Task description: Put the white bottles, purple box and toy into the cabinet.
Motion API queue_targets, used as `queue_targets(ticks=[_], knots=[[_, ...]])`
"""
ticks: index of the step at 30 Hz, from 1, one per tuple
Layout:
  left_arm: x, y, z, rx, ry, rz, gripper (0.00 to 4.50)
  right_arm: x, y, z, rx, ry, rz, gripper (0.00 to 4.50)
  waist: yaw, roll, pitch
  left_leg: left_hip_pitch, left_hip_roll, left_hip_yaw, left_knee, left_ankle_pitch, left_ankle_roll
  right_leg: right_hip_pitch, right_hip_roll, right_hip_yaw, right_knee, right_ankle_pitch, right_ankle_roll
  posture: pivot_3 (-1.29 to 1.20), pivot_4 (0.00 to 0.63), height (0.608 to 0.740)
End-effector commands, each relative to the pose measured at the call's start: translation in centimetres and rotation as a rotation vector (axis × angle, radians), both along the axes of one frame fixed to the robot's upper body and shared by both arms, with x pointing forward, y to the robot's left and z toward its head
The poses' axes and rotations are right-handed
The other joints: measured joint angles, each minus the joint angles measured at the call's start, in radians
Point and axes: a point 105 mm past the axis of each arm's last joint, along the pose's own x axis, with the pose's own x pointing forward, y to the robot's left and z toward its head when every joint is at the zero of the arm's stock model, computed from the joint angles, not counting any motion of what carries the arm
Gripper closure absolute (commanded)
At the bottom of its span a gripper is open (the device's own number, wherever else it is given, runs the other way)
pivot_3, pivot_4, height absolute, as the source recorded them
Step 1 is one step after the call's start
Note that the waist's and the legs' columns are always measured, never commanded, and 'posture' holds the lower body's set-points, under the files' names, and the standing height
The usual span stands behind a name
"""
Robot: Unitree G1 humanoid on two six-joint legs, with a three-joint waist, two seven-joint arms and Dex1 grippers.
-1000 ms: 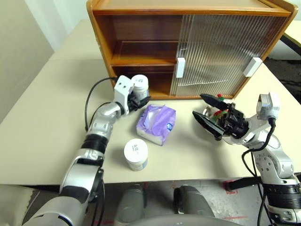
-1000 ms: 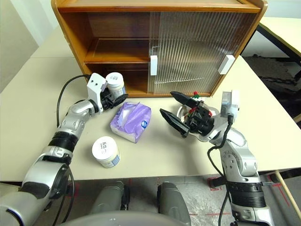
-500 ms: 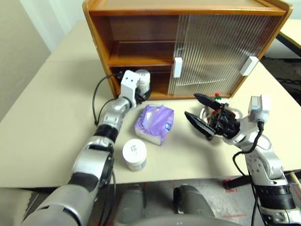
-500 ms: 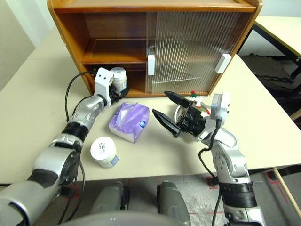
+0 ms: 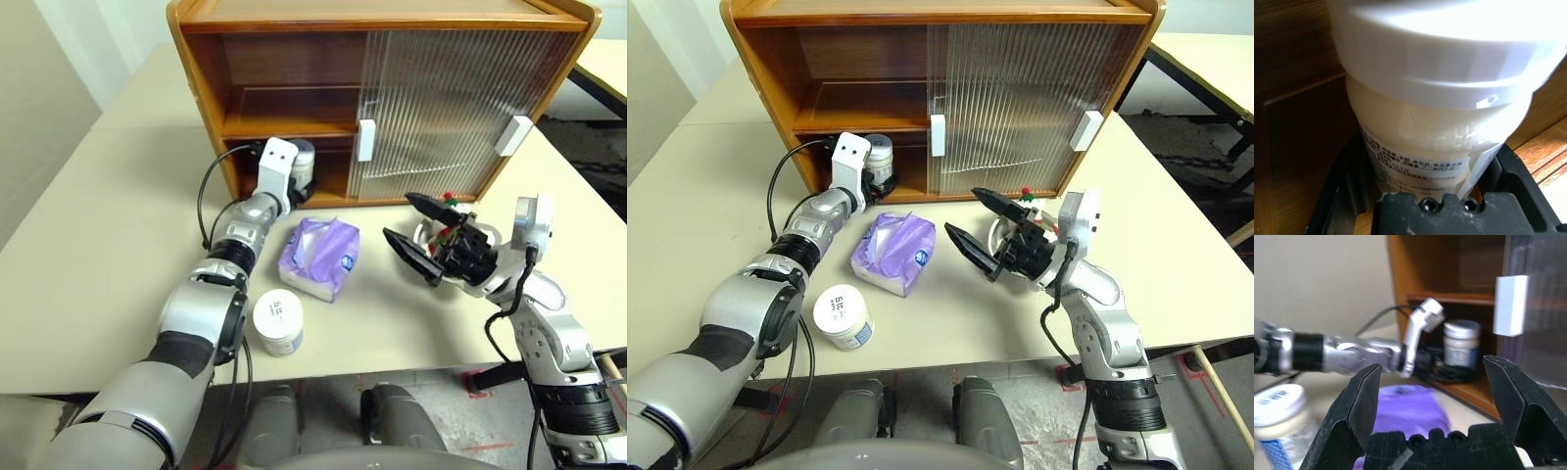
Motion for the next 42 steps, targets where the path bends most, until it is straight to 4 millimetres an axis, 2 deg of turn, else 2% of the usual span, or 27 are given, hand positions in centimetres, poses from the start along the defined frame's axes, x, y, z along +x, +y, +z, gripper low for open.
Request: queue_targets(ticks=[1,11,15,23,42], knots=[[0.2,0.2,0.2,0.012,-0.003,0.013,1.35,0.1,0.1,0.2,0.009,0.004,-0.011,0.0,-0.006,-0.001,0.0,0.0,0.0,0.0,0.0,0.0,0.0,0.0,0.0,0.0,0.0,0.0,0.0,-0.02,0.069,0.74],[0.1,0.1,-0.2,-0.02,0.015,0.034,1.35,-1.3,1.4,-0.1,0.015,0.04,0.065,0.0,-0.021,-0.004,0.003,0.001,-0.001,0.0,0.0,0.0,0.0,0.001,-0.001,0.001,0.0,0.001,0.001,-0.04,0.089,0.74],[0.0,-0.2,-0.6,-0.062,0.045,0.031,0.03,-1.4,1.0,0.0,0.015,0.046,0.055,0.0,-0.022,-0.005,0.006,0.001,-0.001,0.0,0.0,0.0,0.001,0.001,-0.001,0.002,0.0,0.001,0.001,-0.04,0.093,0.74],[-0.4,-0.9,-1.0,-0.102,0.07,-0.008,0.03,-1.0,1.0,-0.2,0.004,0.05,0.069,0.0,-0.021,-0.005,0.006,0.002,-0.002,0.0,0.0,0.001,0.001,0.002,-0.002,0.002,0.0,0.001,0.002,-0.01,0.084,0.74],[-1.3,0.7,-0.5,-0.082,0.024,-0.06,0.03,-0.6,2.9,-0.2,0.018,0.036,0.182,0.0,-0.019,-0.005,0.006,0.002,-0.003,0.0,0.0,0.001,0.001,0.001,-0.002,0.004,0.0,0.001,0.003,0.05,0.06,0.74]])
